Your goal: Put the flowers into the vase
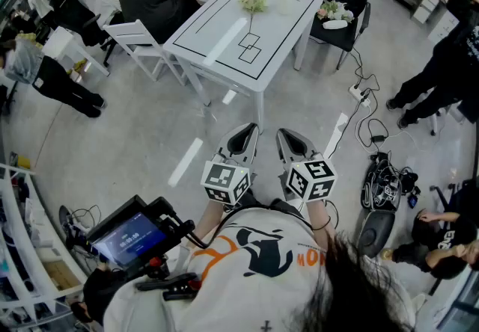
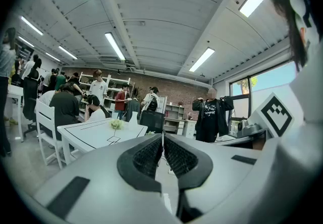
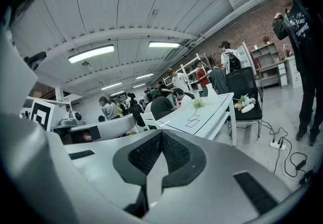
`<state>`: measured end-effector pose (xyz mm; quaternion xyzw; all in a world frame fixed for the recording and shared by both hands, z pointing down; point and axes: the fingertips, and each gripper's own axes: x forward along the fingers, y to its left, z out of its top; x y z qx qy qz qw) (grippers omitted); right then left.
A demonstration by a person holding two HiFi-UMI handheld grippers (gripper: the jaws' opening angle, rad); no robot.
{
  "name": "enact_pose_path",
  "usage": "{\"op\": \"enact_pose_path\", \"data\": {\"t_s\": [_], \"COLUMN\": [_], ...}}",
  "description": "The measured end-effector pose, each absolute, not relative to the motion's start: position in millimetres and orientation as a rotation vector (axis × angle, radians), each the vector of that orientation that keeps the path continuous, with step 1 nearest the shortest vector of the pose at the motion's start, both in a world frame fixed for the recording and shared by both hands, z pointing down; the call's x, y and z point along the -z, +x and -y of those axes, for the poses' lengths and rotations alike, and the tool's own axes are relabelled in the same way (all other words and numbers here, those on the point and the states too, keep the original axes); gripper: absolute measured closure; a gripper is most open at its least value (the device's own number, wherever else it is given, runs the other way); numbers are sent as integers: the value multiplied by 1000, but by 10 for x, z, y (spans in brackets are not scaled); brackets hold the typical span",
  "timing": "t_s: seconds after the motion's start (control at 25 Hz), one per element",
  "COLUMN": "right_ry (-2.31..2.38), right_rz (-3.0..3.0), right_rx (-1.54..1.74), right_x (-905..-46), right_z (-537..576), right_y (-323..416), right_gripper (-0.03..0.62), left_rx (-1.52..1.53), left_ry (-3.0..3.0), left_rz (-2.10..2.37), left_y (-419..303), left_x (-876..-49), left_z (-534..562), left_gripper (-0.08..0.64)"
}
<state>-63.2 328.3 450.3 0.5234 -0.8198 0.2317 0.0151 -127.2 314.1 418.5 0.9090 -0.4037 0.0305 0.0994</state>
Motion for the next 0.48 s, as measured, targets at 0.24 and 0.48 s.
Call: {"op": "enact_pose_path", "data": {"t_s": [0.24,0.48], "right_ry": [1629,1598], "right_rz": [2558,2559], "right_rx": [-730,-720], "right_x": [-4535,-4542], "right_z": [-3260,-3245], "right_y": [-639,-788], "right_gripper": [580,580], "left_rx": [-107,-122], "left_ry": [2702,2683], "left_rz": [1218,1223], "left_y": [-1278,-1414], "left_x": [-4205,-4240], "left_z": [-3128,-3094], "left_gripper": [549,549]}}
